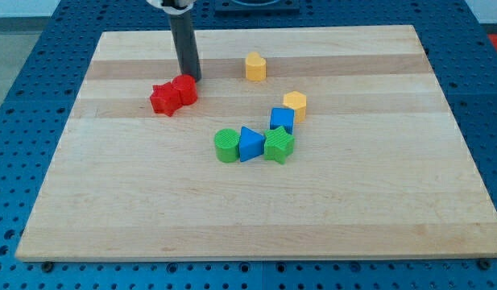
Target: Slide the red circle along with red star closer to the center left
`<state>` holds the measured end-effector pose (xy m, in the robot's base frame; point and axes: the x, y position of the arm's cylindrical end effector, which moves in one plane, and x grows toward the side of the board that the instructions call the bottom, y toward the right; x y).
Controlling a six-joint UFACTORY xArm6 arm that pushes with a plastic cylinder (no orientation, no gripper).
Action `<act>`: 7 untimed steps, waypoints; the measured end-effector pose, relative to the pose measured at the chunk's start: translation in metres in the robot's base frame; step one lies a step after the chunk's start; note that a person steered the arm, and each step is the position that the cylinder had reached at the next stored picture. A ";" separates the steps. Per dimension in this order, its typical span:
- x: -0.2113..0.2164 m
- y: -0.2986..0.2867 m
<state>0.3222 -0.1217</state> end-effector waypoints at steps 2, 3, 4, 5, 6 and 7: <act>0.017 -0.036; 0.028 -0.054; 0.033 -0.055; -0.004 -0.014; -0.003 0.043; 0.015 0.055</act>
<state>0.3373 -0.0671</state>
